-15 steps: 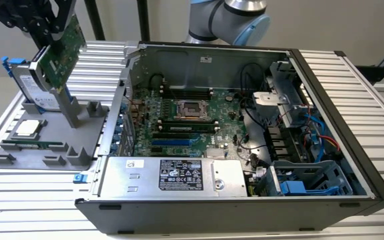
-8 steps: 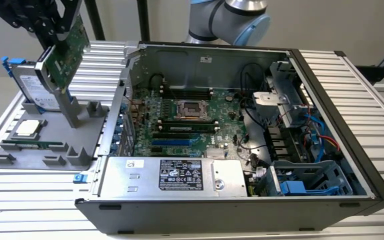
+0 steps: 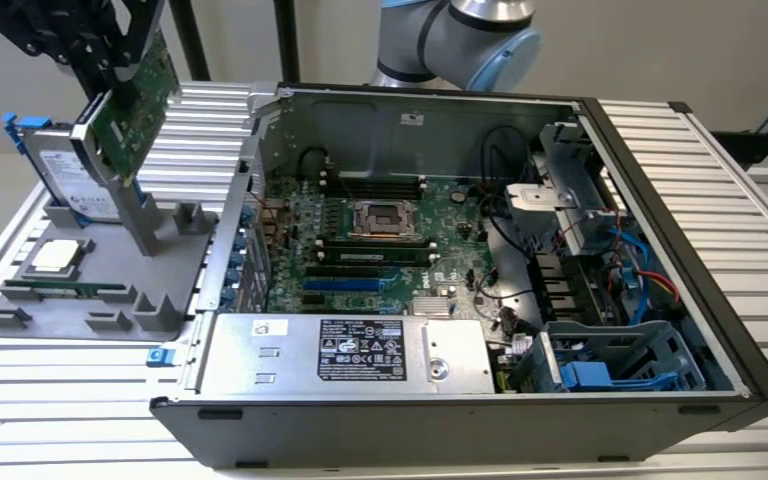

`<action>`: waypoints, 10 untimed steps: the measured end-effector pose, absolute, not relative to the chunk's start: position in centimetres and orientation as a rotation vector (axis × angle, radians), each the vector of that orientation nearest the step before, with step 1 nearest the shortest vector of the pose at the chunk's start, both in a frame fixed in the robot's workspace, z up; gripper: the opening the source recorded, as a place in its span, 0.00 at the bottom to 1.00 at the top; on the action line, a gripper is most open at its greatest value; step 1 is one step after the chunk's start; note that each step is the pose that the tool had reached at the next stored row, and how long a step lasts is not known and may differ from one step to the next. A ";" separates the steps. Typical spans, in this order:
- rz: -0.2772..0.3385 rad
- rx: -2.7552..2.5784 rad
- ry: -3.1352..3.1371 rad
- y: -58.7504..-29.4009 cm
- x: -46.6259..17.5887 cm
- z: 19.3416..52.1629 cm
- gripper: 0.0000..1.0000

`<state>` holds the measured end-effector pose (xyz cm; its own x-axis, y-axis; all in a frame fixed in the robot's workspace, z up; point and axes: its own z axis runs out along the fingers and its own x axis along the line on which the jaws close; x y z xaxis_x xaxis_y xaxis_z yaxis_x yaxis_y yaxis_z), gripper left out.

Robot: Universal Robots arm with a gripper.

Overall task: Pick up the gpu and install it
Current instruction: 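Pick up the gpu and move the gpu toward the slot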

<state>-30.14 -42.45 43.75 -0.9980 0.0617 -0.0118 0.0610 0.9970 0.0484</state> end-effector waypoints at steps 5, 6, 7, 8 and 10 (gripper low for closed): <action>0.075 0.096 3.126 -42.4 -29.8 43.8 0.00; 0.075 0.096 3.126 -42.4 -29.7 43.8 0.00; 0.075 0.096 3.126 -42.4 -29.6 43.8 0.00; 0.075 0.096 3.126 -42.4 -29.5 43.8 0.00; 0.075 0.096 3.126 -42.4 -29.2 43.8 0.00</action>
<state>-29.20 -42.45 43.75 -0.9980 0.0616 -0.0118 0.0610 0.9970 0.0484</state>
